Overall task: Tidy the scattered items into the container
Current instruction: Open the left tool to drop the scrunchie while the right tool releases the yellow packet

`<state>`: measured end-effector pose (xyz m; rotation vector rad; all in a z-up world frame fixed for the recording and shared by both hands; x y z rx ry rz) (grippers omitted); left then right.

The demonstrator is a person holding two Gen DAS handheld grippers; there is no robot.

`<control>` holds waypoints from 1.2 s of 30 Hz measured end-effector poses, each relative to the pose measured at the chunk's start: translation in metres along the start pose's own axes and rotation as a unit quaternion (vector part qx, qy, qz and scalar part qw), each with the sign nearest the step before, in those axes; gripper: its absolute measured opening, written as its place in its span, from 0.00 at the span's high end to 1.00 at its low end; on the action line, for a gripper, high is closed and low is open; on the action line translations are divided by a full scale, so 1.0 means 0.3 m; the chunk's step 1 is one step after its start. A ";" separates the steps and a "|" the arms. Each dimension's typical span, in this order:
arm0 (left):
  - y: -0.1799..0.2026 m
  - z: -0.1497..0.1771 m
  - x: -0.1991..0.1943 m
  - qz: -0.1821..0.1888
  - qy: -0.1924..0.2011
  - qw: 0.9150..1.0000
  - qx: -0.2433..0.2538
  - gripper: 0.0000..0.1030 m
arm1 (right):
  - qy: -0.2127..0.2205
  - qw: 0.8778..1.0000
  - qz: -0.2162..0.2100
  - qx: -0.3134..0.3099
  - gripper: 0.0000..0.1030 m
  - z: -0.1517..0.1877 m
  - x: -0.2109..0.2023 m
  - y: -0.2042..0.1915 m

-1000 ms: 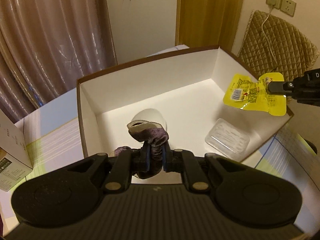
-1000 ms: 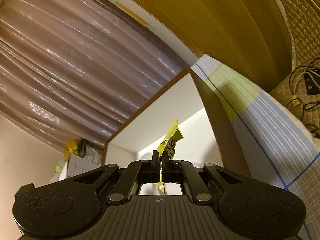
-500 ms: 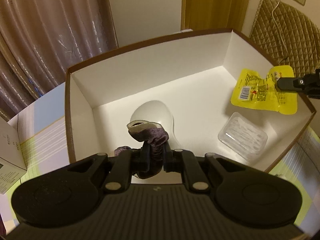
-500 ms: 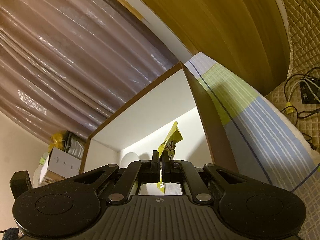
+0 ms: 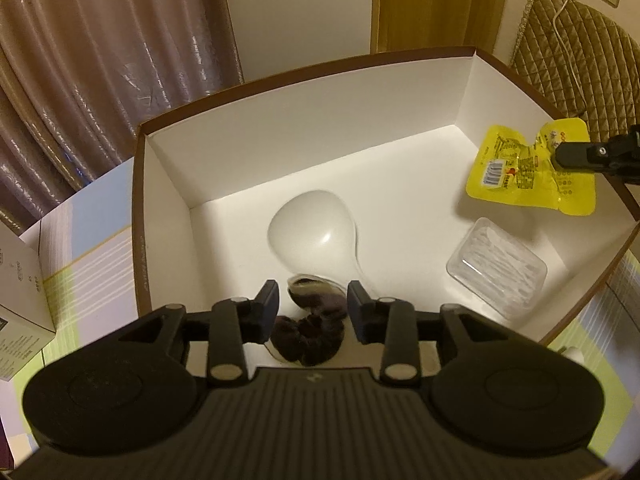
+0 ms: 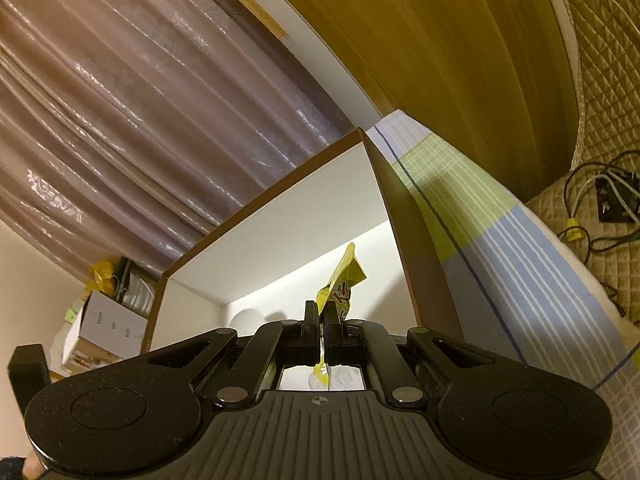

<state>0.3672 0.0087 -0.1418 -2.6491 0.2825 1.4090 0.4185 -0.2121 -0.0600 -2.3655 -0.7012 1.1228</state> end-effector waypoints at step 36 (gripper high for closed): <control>0.011 -0.030 -0.063 -0.018 0.002 1.000 -0.005 0.26 | -0.139 0.923 0.144 -0.329 0.12 0.078 0.075 -0.283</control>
Point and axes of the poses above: each gripper's, at about its wrist camera, not at the fingertips, and x roughly the way its jaws point, y to its right, z to its underside, the point moved 3 cm from there along x, roughly the way its jaws point, and after that the axes turned 5 degrees about -x, right-handed, at the moved point
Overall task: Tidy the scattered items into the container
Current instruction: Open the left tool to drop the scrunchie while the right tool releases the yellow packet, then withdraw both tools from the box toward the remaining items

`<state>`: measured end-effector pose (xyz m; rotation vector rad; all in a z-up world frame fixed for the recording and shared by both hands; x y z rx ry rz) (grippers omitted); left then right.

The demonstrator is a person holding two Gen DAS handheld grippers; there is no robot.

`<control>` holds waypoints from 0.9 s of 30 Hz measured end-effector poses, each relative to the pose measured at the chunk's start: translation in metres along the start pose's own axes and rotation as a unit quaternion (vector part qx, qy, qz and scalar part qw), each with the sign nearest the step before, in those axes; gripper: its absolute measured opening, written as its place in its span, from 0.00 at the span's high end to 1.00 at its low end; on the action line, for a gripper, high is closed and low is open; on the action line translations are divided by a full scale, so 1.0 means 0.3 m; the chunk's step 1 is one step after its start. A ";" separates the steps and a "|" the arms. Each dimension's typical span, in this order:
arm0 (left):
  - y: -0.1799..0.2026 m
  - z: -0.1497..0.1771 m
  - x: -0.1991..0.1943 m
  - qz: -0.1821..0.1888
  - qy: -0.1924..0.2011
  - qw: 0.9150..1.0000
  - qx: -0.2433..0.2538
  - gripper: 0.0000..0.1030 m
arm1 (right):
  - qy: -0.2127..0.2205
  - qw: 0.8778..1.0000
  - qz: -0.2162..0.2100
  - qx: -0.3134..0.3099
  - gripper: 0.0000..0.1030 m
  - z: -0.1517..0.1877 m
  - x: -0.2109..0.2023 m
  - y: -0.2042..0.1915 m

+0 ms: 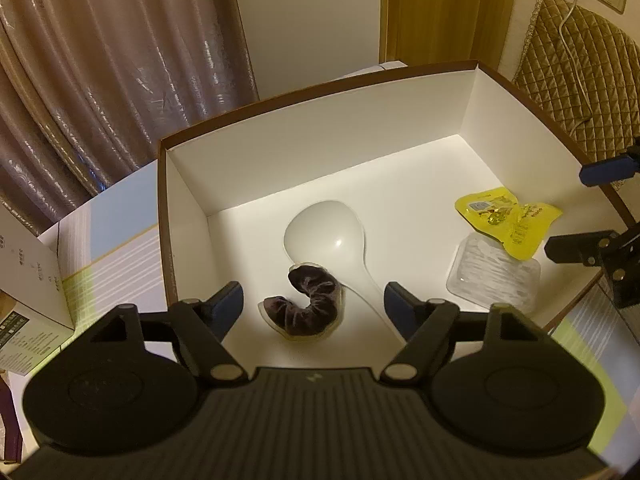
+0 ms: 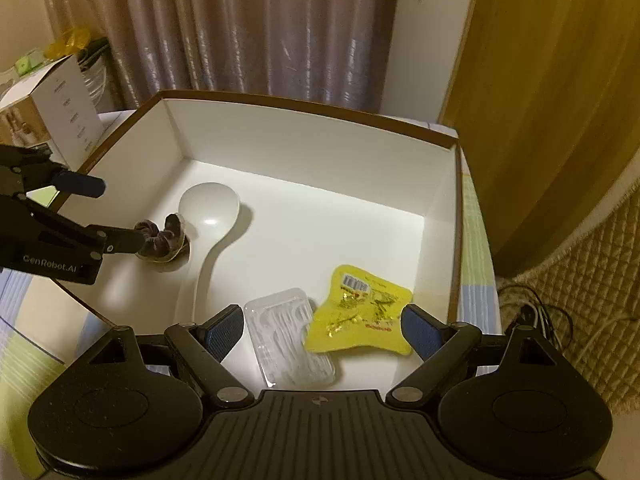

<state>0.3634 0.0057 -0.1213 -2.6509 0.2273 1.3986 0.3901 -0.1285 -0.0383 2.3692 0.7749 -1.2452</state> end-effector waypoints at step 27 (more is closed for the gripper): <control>0.031 0.065 -0.366 -0.014 0.056 0.998 -0.035 0.13 | 0.105 0.990 0.006 0.090 0.12 0.081 -0.332 0.043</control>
Point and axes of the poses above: each gripper's, at about its wrist camera, not at the fingertips, and x roughly the way its jaws point, y to its right, z to its underside, the point moved 3 cm from there along x, roughly the way its jaws point, and after that the axes turned 5 degrees about -x, right-handed, at the moved point
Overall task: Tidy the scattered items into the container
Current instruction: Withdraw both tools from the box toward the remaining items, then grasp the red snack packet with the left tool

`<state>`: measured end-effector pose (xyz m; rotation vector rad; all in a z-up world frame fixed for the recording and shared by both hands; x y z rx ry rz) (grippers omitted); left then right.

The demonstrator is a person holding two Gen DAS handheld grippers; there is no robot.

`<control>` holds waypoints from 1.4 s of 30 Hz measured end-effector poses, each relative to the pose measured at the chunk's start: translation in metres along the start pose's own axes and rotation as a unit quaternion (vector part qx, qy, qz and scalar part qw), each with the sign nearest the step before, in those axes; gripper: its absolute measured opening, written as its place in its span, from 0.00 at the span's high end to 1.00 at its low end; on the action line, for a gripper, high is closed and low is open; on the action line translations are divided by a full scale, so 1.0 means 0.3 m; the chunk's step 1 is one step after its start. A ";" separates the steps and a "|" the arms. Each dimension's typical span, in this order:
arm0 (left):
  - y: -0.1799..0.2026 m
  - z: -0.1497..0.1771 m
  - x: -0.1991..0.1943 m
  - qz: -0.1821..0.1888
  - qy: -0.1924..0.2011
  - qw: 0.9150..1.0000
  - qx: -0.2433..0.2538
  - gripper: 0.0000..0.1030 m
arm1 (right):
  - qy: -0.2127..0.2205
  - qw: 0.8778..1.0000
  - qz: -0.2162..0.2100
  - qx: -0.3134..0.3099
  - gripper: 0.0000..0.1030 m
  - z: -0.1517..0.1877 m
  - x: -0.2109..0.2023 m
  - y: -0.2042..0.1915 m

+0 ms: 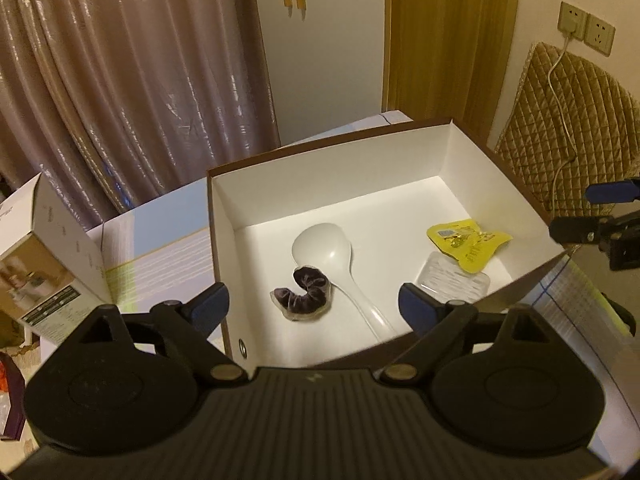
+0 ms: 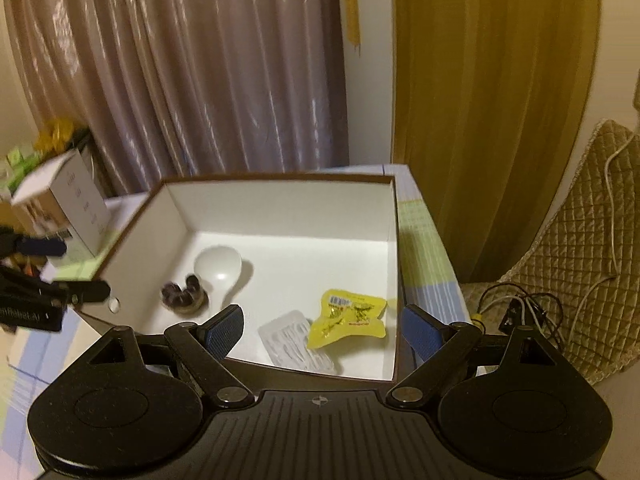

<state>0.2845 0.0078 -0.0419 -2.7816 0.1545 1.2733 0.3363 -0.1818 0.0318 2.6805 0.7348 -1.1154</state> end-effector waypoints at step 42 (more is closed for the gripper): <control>-0.032 0.589 -0.060 0.046 -0.078 0.988 -0.122 0.35 | -0.084 0.995 -0.037 0.046 0.12 0.357 -0.040 0.040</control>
Point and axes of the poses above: each gripper's, at about its wrist camera, not at the fingertips, and x roughly the way its jaws point, y to its right, z to its underside, the point moved 3 cm from there along x, roughly the way its jaws point, and after that the axes turned 5 degrees about -x, right-handed, at the moved point
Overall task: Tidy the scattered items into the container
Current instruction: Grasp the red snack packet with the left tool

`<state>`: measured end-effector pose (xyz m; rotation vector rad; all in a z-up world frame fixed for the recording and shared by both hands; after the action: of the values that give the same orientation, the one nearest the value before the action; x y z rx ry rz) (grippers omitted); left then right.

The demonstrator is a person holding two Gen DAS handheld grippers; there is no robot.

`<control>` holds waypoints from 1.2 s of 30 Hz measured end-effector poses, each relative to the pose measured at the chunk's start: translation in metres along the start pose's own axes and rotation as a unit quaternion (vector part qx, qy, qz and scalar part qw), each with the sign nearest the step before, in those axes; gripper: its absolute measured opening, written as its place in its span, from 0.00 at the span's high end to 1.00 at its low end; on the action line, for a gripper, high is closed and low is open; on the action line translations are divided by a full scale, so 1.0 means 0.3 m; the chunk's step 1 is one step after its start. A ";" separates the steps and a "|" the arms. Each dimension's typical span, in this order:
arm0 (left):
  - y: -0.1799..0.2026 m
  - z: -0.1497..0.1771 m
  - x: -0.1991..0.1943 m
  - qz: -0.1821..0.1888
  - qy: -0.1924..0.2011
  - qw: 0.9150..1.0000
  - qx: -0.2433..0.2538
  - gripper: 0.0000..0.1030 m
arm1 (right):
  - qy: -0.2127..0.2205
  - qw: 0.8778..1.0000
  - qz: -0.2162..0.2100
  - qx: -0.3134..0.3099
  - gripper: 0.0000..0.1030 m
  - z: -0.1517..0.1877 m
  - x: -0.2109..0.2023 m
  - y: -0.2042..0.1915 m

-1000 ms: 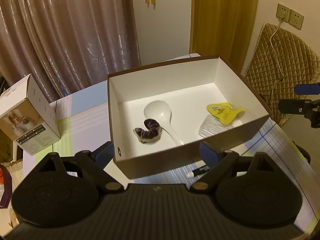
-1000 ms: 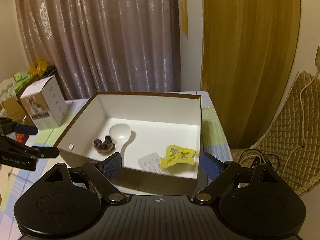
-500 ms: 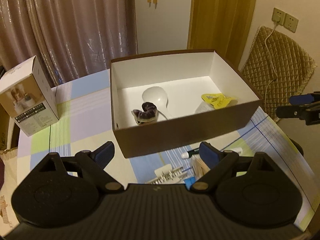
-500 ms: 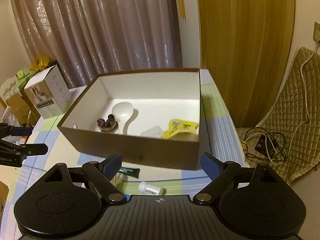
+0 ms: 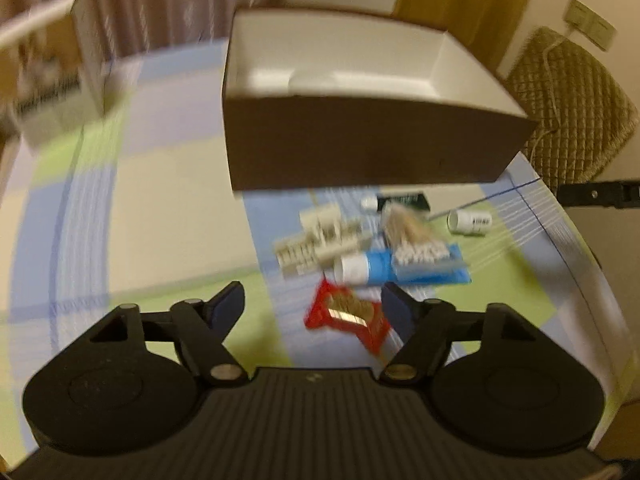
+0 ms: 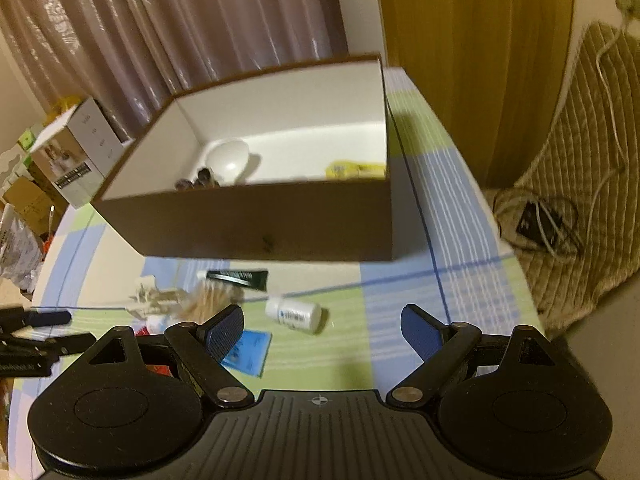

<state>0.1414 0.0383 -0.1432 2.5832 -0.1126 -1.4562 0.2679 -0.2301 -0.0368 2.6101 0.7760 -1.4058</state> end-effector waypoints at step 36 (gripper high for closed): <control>-0.107 0.042 0.149 -0.002 -0.031 0.999 -0.044 0.71 | -0.054 0.992 -0.112 0.026 0.12 -0.040 0.277 -0.239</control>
<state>0.1531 0.0617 -0.1931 2.4703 -0.0506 -1.5090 0.2810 -0.1313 -0.0843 2.5236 1.0588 -1.6275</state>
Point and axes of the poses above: each gripper's, at about its wrist camera, not at the fingertips, and x roughly the way its jaws point, y to its right, z to its underside, the point moved 3 cm from there along x, roughly the way its jaws point, and after that the axes turned 5 degrees about -x, right-handed, at the moved point
